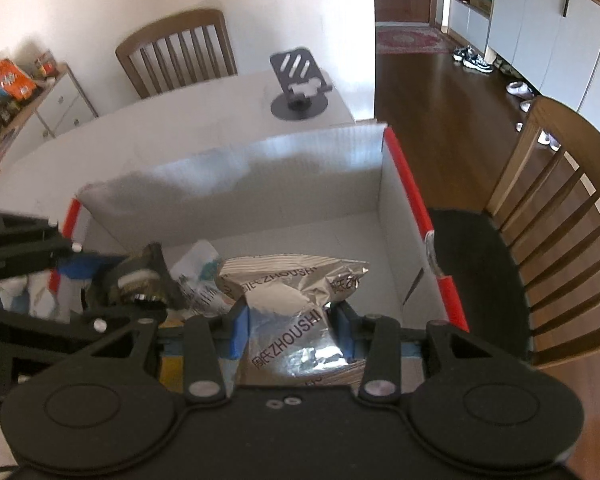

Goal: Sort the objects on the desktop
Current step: 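Lower both tools into the shoebox and open them to release the packets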

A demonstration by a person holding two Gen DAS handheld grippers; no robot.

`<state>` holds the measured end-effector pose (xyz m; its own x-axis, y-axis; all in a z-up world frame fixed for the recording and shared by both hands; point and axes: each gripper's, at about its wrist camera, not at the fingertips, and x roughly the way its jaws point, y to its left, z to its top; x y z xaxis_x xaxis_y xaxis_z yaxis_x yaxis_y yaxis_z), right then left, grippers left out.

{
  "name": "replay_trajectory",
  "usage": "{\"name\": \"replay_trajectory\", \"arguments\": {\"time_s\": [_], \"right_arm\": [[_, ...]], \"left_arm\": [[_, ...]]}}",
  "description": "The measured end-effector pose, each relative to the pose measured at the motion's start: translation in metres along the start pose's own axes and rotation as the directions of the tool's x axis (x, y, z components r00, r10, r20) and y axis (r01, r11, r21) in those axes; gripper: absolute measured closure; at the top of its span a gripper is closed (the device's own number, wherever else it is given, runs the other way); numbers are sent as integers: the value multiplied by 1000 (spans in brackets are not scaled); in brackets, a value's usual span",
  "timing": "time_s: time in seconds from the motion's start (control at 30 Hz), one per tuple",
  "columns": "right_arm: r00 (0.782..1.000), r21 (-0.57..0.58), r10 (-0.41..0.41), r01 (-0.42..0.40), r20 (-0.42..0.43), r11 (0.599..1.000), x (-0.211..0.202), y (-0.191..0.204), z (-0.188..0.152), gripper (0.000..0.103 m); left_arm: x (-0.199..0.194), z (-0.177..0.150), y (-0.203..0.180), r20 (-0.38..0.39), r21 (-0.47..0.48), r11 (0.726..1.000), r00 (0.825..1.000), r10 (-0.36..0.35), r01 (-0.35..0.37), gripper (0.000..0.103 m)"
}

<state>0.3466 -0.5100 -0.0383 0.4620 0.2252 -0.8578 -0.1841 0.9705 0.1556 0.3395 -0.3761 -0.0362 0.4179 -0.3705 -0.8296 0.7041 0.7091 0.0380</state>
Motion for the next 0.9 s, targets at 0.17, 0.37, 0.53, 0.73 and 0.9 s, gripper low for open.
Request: {"name": "replay_trajectory", "arguments": {"time_s": [0.17,0.37,0.53,0.73,0.9], "right_arm": [[1000,-14,-14,13,-14,1000,12,3,-2,62],[999,-15,-21,21,-28,1000,24,2,-1,62],[998,-11,-15,14,-54,1000,30,0,-6,62],[998,-10,-11,10,-66,1000,33,0,-9,62],[997,-20,2,-3,-72,1000,31,-1,-9,58]], "left_arm": [[13,3,2,-17,-10,1000,1000,9,-10,69],[29,3,6,-53,-39,999,999,12,-14,69],[39,-3,10,-91,-64,998,996,4,-10,69],[45,-4,14,-111,-88,996,994,3,-13,68],[46,-5,14,-116,-102,995,993,-7,-5,67]]}}
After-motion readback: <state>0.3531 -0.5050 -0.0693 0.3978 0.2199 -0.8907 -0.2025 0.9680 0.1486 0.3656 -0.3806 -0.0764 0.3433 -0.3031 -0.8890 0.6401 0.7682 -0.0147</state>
